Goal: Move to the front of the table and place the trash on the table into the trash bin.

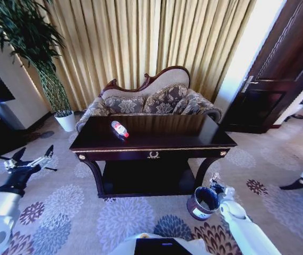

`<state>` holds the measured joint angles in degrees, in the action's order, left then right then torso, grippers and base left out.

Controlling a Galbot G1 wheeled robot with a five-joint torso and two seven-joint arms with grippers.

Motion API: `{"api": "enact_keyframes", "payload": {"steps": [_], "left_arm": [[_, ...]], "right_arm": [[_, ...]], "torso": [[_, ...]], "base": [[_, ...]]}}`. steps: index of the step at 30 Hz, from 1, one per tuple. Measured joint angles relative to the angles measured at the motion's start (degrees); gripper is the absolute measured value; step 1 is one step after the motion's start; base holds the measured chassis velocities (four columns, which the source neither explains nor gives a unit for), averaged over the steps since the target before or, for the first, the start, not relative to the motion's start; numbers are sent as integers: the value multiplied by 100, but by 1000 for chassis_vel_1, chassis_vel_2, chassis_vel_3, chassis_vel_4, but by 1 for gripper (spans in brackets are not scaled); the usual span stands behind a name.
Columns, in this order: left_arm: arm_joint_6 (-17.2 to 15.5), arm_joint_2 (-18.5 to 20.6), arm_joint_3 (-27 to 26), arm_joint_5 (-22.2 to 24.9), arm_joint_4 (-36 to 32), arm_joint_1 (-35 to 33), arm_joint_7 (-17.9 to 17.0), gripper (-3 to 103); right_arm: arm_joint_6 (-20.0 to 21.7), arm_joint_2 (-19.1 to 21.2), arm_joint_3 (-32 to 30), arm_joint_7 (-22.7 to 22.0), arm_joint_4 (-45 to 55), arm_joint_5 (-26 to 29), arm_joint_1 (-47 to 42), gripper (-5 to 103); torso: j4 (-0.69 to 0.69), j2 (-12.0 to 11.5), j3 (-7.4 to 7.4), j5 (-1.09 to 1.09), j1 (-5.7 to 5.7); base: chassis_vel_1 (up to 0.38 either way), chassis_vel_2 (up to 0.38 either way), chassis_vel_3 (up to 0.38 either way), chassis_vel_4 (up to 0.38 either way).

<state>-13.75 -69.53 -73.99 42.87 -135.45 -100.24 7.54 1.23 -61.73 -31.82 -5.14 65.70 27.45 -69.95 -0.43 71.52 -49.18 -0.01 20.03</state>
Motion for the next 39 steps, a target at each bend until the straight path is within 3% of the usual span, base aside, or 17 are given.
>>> {"api": "enact_keyframes", "payload": {"steps": [5, 7, 9, 10, 12, 14, 16, 19, 21, 26, 28, 33, 36, 39], "left_arm": [[-6, -39, 0, -4, -30, -1, 0, 100], [-6, -44, -3, -5, -38, -10, 0, 100], [-6, -44, -5, -6, -38, -11, 0, 100], [-7, -44, -8, -9, -38, -11, 13, 100], [-6, -44, -8, -10, -38, -11, 22, 100], [-7, -44, 5, -16, -39, -5, 34, 100], [-7, -44, 9, -17, -40, -2, 35, 100], [-7, -36, 17, -19, -42, 13, 37, 100], [-7, -34, 18, -19, -42, 15, 37, 100], [-6, -19, 23, -19, -27, 13, 41, 100], [-5, -14, 23, -19, -24, 12, 42, 100], [4, 23, 9, -13, 8, 14, 45, 100], [5, 23, 9, -12, 9, 18, 45, 100], [7, 36, 13, -8, 13, 37, 47, 100]], "right_arm": [[-37, -130, 0, -9, -448, -352, 197, 0], [-39, -160, -7, -16, -472, -372, 208, 10], [-39, -169, -13, -19, -472, -372, 209, 10], [-39, -185, -32, -44, -472, -362, 212, 21], [-39, -192, -38, -79, -474, -350, 217, 21], [-39, -198, -61, -145, -489, -326, 230, 37], [-39, -198, -65, -154, -489, -321, 229, 37], [-39, -183, -81, -167, -464, -310, 199, 54], [-39, -180, -83, -168, -451, -307, 191, 54], [-37, -179, -91, -170, -379, -286, 143, 81], [-36, -180, -93, -171, -365, -274, 136, 81], [-26, -180, -134, -171, -286, -207, 77, 99], [-17, -175, -172, -172, -229, -178, 43, 100], [187, -34, -292, -139, 572, 413, -281, 100]], "torso": [[0, 0, 0, 0, 0], [0, 0, 0, 0, 0], [0, 0, 0, 0, 0], [-1, 0, 0, 0, 0], [0, 0, 0, -1, 0], [0, 1, 1, -1, 0], [0, 1, 0, -1, 0], [-1, 1, 0, 0, 0], [-1, 1, 1, 0, 0], [0, 1, 0, 0, 0], [0, 1, 1, 0, 0], [0, 1, 0, 0, 0], [0, 1, 0, 0, 0], [-1, 1, 1, 0, 0]], "base": [[0, 0, 0, 0], [0, 0, 0, 0], [0, 0, 0, 0], [0, 0, 0, 0], [0, 0, 0, 0], [0, 0, 0, 0], [0, 0, 0, 0], [0, 0, 0, 0], [0, 0, 0, 0], [0, 0, 0, 0], [0, 0, 0, 0], [0, 0, 0, 0], [0, 0, 0, 0], [0, 0, 0, 0]]}}
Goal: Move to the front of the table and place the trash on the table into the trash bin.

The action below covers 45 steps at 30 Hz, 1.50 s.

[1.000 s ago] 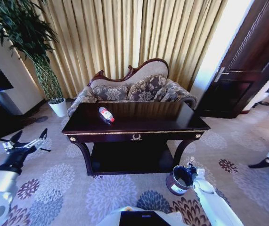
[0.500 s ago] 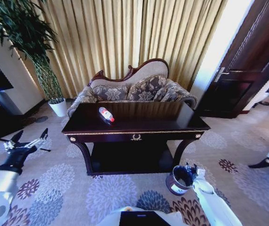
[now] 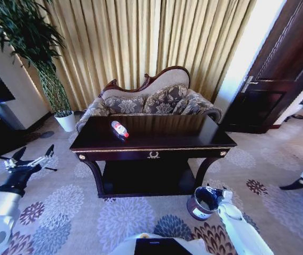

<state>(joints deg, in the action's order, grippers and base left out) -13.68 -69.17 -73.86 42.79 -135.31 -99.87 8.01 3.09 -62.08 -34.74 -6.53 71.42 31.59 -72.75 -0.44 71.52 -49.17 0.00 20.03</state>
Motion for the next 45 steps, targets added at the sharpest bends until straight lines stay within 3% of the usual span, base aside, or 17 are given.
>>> {"api": "enact_keyframes", "payload": {"steps": [6, 9, 11, 14, 20, 28, 45], "left_arm": [[0, 3, 23, 1, 18, 34, 1, 100], [-6, -37, 64, -8, 19, 28, 14, 100], [-7, -43, 72, -12, 20, 26, 18, 100], [-14, -68, 99, -28, 23, 30, 25, 100], [-17, -110, 112, -39, 15, 14, 25, 100], [-27, -119, 109, -41, 15, 18, 23, 100], [-39, -151, 124, -120, 8, 8, 16, 100]], "right_arm": [[125, 190, -231, 189, 1328, 346, -449, 100], [131, 295, -403, 240, 2763, 629, -947, 100], [139, 310, -416, 240, 3035, 656, -1036, 100], [249, 372, -392, 90, 4218, 735, -1336, 100], [396, 451, -235, -91, 5247, 726, -1436, 100], [558, 590, -222, -119, 5731, 727, -1487, 100], [713, 588, -181, 77, 5737, 676, -1431, 100]], "torso": [[1, 0, 0, -2, 0], [1, 0, 0, -1, 0], [1, 0, 0, -1, 0], [1, 0, 0, -2, -1], [2, 0, 0, -1, 0], [1, 0, 0, -1, -1], [1, 1, 1, -1, -2]], "base": [[0, 0, 0, 0], [0, 0, 0, 0], [0, 0, 0, 0], [0, 0, 0, 0], [0, 0, 0, 0], [0, 0, 0, 0], [-20, 22, 22, -22]]}}
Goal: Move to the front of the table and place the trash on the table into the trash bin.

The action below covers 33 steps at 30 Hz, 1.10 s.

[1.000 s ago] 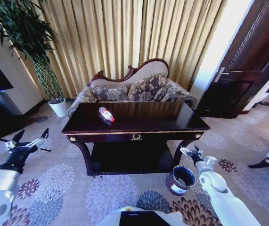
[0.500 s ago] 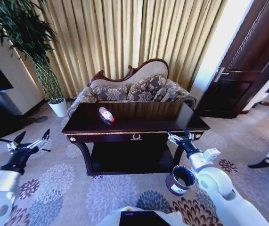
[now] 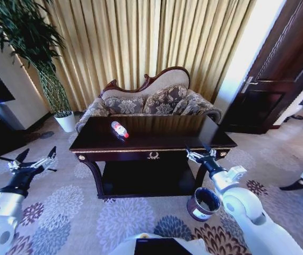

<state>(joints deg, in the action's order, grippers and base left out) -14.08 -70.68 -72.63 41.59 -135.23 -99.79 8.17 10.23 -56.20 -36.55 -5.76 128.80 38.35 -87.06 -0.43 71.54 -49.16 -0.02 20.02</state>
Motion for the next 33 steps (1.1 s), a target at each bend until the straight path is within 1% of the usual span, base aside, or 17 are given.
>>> {"api": "enact_keyframes", "payload": {"steps": [13, 19, 21, 24, 26, 28, 29, 30, 33], "left_arm": [[-1, -27, 17, -15, -6, -2, 0, 100], [-1, -24, 24, -16, 17, 9, -2, 100], [-6, 0, 51, -16, 43, 33, -47, 100], [-112, 62, 91, -13, 50, 103, -172, 100], [-275, 182, 160, 17, 38, 246, -422, 100], [-551, 364, 320, 75, 6, 463, -839, 100], [-690, 463, 444, 100, -4, 598, -1123, 100], [-690, 463, 444, 100, -4, 598, -1123, 100], [-1113, 743, 962, 137, 8, 1010, -2126, 100]], "right_arm": [[70, -24, 55, 10, -47, -81, -5, 100], [89, -34, 78, 2, -79, -89, 1, 100], [89, -45, 82, -5, -90, -76, 0, 100], [90, -60, 82, -9, -115, -70, -9, 100], [89, -96, 81, -13, -152, -67, -12, 100], [88, -151, 94, -14, -189, -72, -23, 100], [87, -176, 106, -14, -204, -76, -33, 100], [87, -176, 106, -14, -204, -76, -33, 100], [73, -253, 141, -14, -281, -115, -41, 100]], "torso": [[0, -4, -3, 0, 5], [0, -4, -2, 0, 5], [0, -2, -1, 0, 1], [0, 1, 1, 0, -3], [0, 1, 0, 0, -3], [1, 0, 0, 1, -2], [-1, 0, -1, 0, 0], [-1, 0, -1, 0, 0], [-1, -1, -1, -1, 2]], "base": [[-168, 173, 176, -165], [-74, 65, 81, -69], [0, 0, 0, 0], [0, 0, 0, 0], [0, 0, 0, 0], [0, 0, 0, 0], [0, 0, 0, 0], [0, 0, 0, 0], [0, 0, 0, 0]]}}
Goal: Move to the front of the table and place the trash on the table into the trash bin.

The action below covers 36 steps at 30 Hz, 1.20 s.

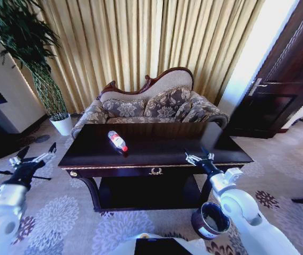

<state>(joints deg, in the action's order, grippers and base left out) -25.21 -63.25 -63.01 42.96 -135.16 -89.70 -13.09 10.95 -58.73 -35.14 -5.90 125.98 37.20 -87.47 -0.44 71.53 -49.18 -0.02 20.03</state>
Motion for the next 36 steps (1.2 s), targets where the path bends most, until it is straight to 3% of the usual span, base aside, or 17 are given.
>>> {"api": "enact_keyframes", "payload": {"steps": [1, 4, 6, 11, 14, 16, 19, 20, 24, 33, 36], "left_arm": [[0, 0, 0, 0, 0, 0, 0, 100], [-148, 298, 582, -1, 262, 517, -670, 100], [-218, 416, 939, -2, 431, 862, -876, 100], [-281, 494, 1499, -5, 645, 1294, -1150, 100], [-323, 504, 2145, -29, 932, 1737, -1349, 100], [-332, 498, 2372, -31, 1045, 1877, -1376, 100], [-342, 413, 3151, -67, 1516, 2545, -1559, 100], [-342, 413, 3151, -67, 1516, 2545, -1559, 100], [-347, 232, 4091, -136, 2035, 3429, -1893, 100], [-513, 49, 5254, -66, 2448, 4351, -2547, 100], [-740, -39, 5795, 203, 2572, 4731, -3221, 100]], "right_arm": [[0, 0, 0, 0, 0, 0, 0, 100], [-117, -75, 21, 4, -118, -51, -7, 100], [-145, -127, 6, 9, -154, -74, -56, 100], [-171, -189, -43, 11, -174, -101, -115, 100], [-189, -226, -77, 10, -188, -137, -163, 100], [-195, -229, -80, 10, -199, -140, -163, 100], [-282, -249, -72, 13, -311, -143, -107, 100], [-282, -249, -72, 13, -311, -143, -107, 100], [-329, -280, -73, 15, -479, -148, -50, 100], [-355, -300, -104, 15, -634, -167, 29, 100], [-356, -300, -83, 15, -709, -168, 119, 100]], "torso": [[0, 0, 0, 0, 0], [1, 0, 0, 2, -1], [1, 0, 0, 1, 0], [-2, 0, 0, 1, 0], [2, 0, 0, 2, 0], [1, 0, 0, 1, 0], [-1, 0, 0, 2, 0], [-1, 0, 0, 2, 0], [-1, -1, -1, 3, 1], [0, -1, 0, 1, 0], [1, -1, 0, 2, 1]], "base": [[0, 0, 0, 0], [0, 0, 0, 0], [0, 0, 0, 0], [0, 0, 0, 0], [0, 0, 0, 0], [0, 0, 0, 0], [0, 0, 0, 0], [0, 0, 0, 0], [0, 0, 0, 0], [0, 0, 0, 0], [0, 0, 0, 0]]}}
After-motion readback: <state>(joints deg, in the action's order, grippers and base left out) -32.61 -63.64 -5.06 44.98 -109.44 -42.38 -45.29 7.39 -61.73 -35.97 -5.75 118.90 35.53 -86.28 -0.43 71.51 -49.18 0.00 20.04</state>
